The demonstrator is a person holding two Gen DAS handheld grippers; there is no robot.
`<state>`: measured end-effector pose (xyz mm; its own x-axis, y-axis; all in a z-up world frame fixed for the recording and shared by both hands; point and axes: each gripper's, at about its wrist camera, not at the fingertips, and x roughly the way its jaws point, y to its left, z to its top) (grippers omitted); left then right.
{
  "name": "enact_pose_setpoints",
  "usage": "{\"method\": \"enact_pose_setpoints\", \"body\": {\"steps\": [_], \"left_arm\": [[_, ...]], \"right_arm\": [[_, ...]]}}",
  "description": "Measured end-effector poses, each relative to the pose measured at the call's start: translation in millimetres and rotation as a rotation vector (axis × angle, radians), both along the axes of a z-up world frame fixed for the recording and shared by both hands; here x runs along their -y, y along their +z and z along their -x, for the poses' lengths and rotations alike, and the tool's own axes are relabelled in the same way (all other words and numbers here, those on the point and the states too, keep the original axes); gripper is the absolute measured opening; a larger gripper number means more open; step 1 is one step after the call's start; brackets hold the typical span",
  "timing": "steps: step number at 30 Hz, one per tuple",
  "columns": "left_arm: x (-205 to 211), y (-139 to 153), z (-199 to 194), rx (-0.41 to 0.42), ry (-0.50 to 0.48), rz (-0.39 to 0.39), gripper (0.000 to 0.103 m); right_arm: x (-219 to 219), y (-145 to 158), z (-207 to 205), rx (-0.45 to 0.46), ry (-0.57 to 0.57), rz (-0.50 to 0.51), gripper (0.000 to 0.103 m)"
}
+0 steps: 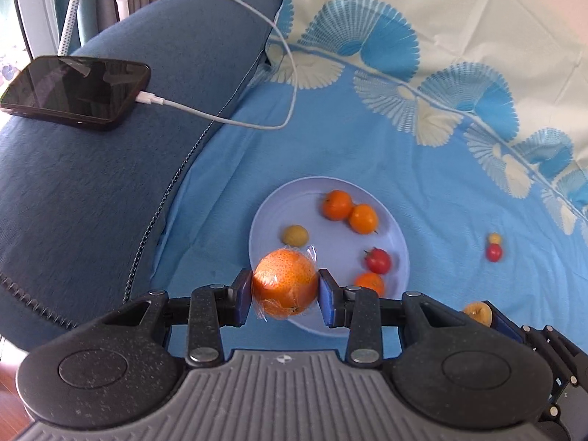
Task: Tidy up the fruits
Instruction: 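Carry the bagged mandarin and yellow fruit over the blue plate with both tools, then open the left tool onto the plate while the right tool releases its fruit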
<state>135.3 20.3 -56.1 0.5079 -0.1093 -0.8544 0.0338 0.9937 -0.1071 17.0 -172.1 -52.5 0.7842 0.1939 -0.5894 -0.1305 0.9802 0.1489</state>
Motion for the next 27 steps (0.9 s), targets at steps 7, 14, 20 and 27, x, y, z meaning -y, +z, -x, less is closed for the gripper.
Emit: {"method": "enact_pose_setpoints", "body": {"steps": [7,14,20,27], "left_arm": [[2,-30,-29,0.009,-0.005,-0.065,0.041],[9,-55,-53,-0.011,-0.013,-0.117,0.041],[17,-64,-64,-0.004,-0.029,-0.149,0.048],[10,-36,-45,0.125,-0.042,-0.170,0.103]], "right_arm": [[-17,-27,-47,-0.033,0.050,0.024,0.028],[-35,-58,-76,-0.088,0.100,0.056,0.028],[-43,-69,-93,-0.090,0.134,0.101,0.029],[-37,-62,-96,-0.075,0.138,0.092,0.072]]}}
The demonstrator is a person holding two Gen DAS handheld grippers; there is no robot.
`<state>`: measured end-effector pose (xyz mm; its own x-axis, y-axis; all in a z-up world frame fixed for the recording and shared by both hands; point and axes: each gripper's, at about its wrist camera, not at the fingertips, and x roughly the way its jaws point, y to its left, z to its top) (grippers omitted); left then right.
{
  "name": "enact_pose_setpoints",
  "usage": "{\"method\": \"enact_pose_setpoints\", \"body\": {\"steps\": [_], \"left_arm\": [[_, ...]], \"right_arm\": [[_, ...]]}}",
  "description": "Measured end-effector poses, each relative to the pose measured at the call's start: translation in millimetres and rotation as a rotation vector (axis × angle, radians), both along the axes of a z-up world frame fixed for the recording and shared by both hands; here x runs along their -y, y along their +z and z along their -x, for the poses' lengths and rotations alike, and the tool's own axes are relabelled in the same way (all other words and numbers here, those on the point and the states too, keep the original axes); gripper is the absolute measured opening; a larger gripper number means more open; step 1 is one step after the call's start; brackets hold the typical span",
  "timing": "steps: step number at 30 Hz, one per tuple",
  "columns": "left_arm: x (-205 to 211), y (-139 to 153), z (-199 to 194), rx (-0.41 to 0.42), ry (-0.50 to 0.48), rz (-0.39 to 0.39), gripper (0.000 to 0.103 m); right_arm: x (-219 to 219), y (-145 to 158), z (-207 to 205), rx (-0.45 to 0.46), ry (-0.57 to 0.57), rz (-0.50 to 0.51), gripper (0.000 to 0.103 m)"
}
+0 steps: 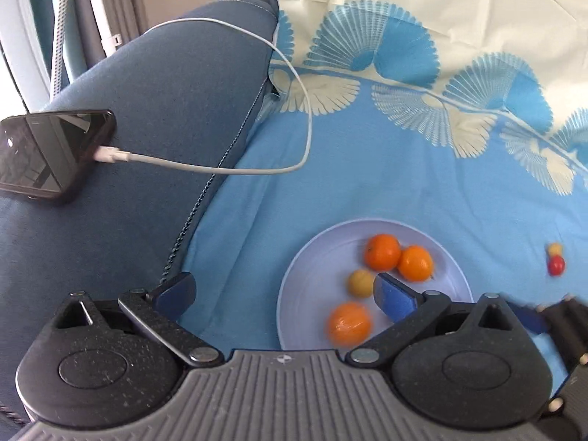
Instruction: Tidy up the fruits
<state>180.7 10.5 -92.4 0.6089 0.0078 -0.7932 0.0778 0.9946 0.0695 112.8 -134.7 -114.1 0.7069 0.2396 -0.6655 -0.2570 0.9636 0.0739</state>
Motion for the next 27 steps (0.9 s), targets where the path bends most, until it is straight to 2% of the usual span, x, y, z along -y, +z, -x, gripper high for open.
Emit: {"method": "enact_pose_setpoints", "body": {"steps": [1,3,7,15,27], "left_arm": [[-3,3,6,-0.003,0.010,-0.004,0.103],[-6,10,20,-0.006,0.031,-0.005,0.103],[-15,21,58,-0.023,0.058,0.001,0.103],[-20,50,127,0.023,0.086,-0.018,0.103],[-9,84,187,0.122,0.048,0.008,0.103]], "right_arm": [[2,5,5,0.008,-0.011,0.003,0.082],[5,15,18,0.021,-0.031,0.015,0.090],[11,36,58,0.012,-0.057,-0.021,0.096],[14,70,130,0.030,-0.121,-0.061,0.100],[21,97,200,0.118,-0.155,-0.068,0.102]]}}
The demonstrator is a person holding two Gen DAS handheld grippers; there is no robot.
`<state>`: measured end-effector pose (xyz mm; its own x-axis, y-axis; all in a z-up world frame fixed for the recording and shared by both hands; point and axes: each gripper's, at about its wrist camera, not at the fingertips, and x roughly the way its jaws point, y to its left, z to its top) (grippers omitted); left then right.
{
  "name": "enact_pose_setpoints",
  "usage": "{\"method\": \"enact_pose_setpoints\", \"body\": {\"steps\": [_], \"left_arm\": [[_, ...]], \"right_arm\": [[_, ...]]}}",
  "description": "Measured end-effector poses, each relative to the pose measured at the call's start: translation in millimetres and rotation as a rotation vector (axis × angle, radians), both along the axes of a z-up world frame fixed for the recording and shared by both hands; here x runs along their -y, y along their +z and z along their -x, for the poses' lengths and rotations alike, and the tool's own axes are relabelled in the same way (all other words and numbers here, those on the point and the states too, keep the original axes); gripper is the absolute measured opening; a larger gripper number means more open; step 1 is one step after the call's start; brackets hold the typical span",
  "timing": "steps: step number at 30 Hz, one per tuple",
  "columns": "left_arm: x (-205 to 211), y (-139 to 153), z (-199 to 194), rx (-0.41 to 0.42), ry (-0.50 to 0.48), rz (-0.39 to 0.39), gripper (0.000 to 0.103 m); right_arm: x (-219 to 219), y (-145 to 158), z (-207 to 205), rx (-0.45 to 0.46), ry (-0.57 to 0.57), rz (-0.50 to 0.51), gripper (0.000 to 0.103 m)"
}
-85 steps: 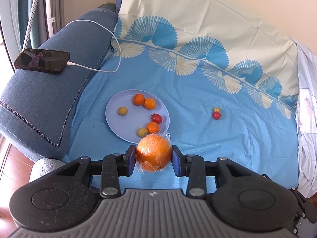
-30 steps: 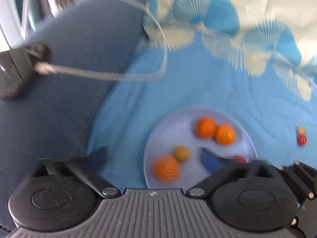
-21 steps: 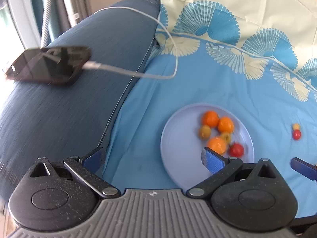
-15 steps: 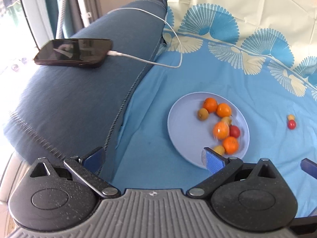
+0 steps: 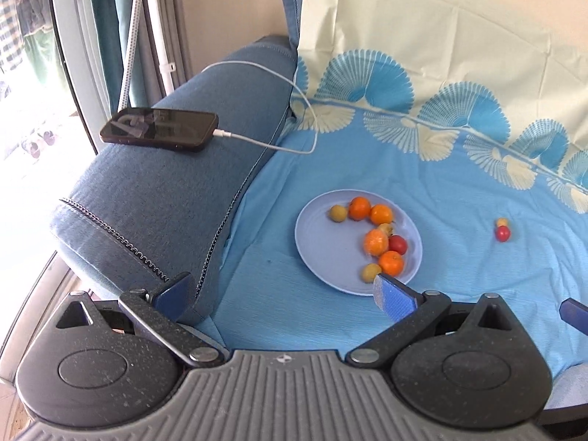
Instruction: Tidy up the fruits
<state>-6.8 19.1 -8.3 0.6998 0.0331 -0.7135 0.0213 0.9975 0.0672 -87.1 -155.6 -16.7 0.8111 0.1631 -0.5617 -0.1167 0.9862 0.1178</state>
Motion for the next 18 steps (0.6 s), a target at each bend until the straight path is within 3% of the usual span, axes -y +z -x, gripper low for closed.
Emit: {"method": "enact_pose_setpoints", "body": {"steps": [18], "left_arm": [[7,21,28,0.061,-0.028,0.011,0.103]], "right_arm": [[10,18,34,0.084,-0.043,0.018,0.102]]}}
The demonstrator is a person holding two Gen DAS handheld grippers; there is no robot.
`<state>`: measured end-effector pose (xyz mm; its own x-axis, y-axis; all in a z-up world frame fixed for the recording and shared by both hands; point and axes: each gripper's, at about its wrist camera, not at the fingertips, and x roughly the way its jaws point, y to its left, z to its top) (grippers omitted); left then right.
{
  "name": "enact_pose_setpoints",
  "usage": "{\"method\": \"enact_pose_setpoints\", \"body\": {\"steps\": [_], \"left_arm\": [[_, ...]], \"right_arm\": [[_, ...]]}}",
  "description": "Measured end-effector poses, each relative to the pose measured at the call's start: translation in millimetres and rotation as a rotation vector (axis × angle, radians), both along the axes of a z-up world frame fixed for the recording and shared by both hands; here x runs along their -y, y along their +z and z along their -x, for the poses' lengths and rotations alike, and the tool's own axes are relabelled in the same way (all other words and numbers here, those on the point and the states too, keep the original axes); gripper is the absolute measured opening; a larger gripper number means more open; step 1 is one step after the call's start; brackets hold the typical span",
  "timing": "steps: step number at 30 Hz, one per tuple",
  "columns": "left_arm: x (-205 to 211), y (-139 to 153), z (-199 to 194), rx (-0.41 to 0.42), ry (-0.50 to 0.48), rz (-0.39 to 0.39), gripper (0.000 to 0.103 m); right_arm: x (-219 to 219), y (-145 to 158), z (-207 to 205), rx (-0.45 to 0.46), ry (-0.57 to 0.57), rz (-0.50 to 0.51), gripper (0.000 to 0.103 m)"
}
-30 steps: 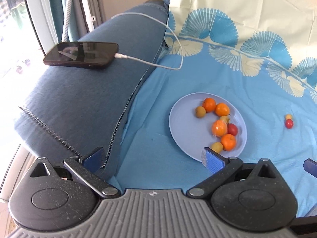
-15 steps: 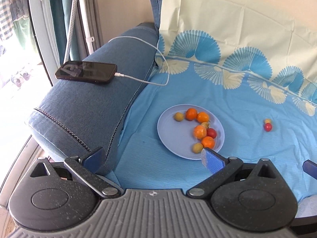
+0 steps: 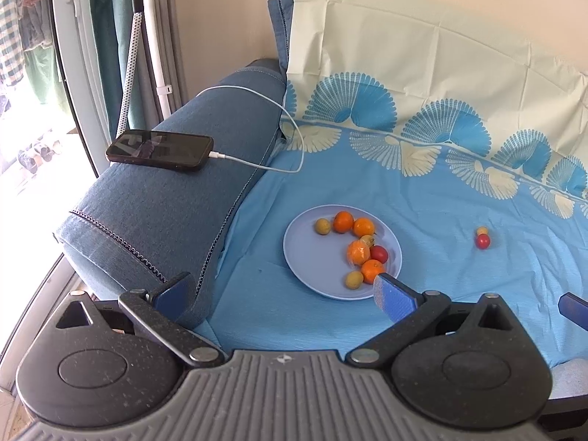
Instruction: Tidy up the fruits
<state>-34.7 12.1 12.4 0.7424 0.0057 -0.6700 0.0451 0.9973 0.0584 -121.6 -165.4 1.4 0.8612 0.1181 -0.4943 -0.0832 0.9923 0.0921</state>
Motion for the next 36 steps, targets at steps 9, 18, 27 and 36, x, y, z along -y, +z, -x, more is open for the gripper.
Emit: {"method": "enact_pose_setpoints", "body": {"steps": [9,18,27,36], "left_arm": [[-4.6,2.1,-0.5,0.006,0.000,0.012,0.103],[-4.8,0.7,-1.8,0.001,0.006,0.011,0.103],[-4.1,-0.9,-5.9,-0.008,0.010,0.009,0.103],[-3.5,-2.1,-7.5,-0.011,0.009,0.003,0.103]], "right_arm": [[-0.4,1.2,1.5,0.003,0.001,0.010,0.102],[0.4,1.9,0.1,0.001,0.005,0.016,0.102],[1.5,0.3,-1.5,-0.008,-0.004,0.009,0.102],[2.1,-1.3,-3.6,-0.016,-0.010,0.003,0.102]]}}
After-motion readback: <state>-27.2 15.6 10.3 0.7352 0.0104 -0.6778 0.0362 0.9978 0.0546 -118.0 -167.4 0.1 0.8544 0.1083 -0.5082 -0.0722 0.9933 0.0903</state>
